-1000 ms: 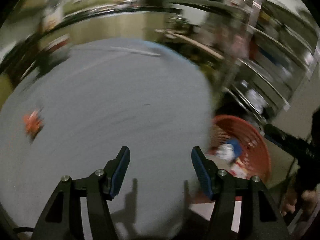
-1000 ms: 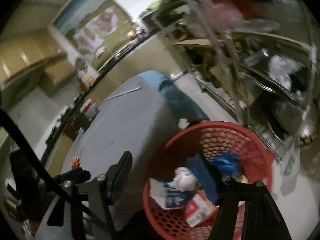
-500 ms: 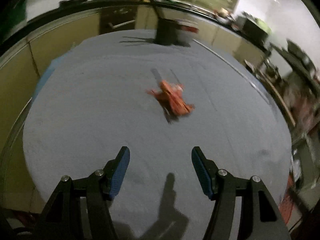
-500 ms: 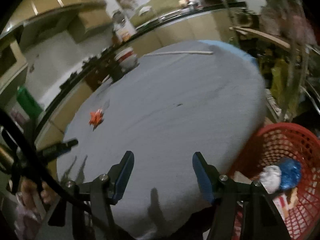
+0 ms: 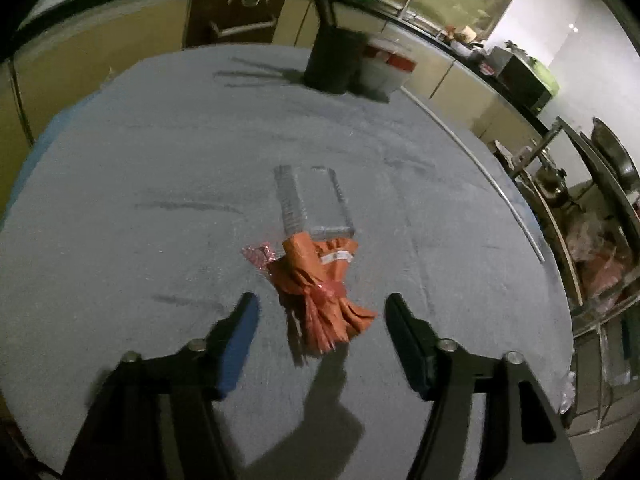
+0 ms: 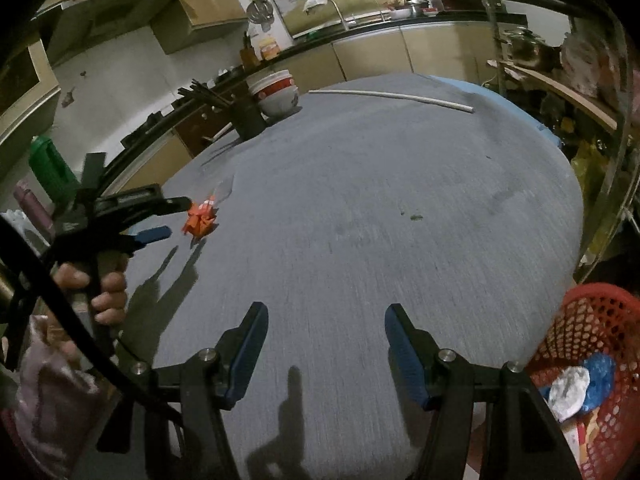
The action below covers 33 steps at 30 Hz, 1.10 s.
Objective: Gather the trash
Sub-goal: 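Grasp the orange-red plastic bag with the left tool while the right tool grasps the clear tray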
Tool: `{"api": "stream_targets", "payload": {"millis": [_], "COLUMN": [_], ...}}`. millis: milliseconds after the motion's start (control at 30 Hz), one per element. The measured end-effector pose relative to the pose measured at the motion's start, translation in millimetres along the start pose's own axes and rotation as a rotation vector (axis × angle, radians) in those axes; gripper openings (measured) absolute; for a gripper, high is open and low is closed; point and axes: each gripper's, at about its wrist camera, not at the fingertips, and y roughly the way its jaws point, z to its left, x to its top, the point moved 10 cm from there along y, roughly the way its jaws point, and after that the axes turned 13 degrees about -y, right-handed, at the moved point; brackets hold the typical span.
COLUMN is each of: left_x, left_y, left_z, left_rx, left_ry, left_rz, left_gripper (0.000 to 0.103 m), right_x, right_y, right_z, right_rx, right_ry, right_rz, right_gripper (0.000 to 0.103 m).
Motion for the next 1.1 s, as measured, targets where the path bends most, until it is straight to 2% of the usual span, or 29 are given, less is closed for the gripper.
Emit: {"api": "stream_targets", "payload": {"millis": [67, 133, 233, 400, 667, 833, 1067, 1100], "left_x": [-2, -2, -2, -3, -1, 0, -2, -1], "left_y": [13, 12, 8, -10, -42, -57, -62, -61], "left_z": [5, 7, 12, 41, 92, 99, 100, 98], "left_rx": [-0.004, -0.026, -0.038, -0.056, 0.061, 0.085, 0.072, 0.075], "left_ry": [-0.018, -0.016, 0.0, -0.046, -0.074, -0.062, -0.076, -0.075], "left_rz": [0.048, 0.036, 0.029, 0.029, -0.006, -0.037, -0.029, -0.03], "left_gripper": [0.032, 0.022, 0.022, 0.022, 0.022, 0.022, 0.022, 0.022], "right_x": [7, 19, 40, 86, 146, 165, 181, 181], "right_y": [5, 12, 21, 58, 139, 185, 236, 242], "right_z": [2, 6, 15, 47, 111, 135, 153, 154], "right_rx": [-0.002, 0.002, 0.015, 0.063, 0.133, 0.125, 0.079, 0.075], "right_ry": [-0.011, -0.029, -0.055, -0.132, -0.227, -0.256, -0.261, -0.256], "right_rz": [0.0, -0.003, -0.017, -0.019, 0.027, 0.063, 0.104, 0.11], "right_gripper": [0.064, 0.064, 0.064, 0.065, 0.065, 0.066, 0.066, 0.07]}}
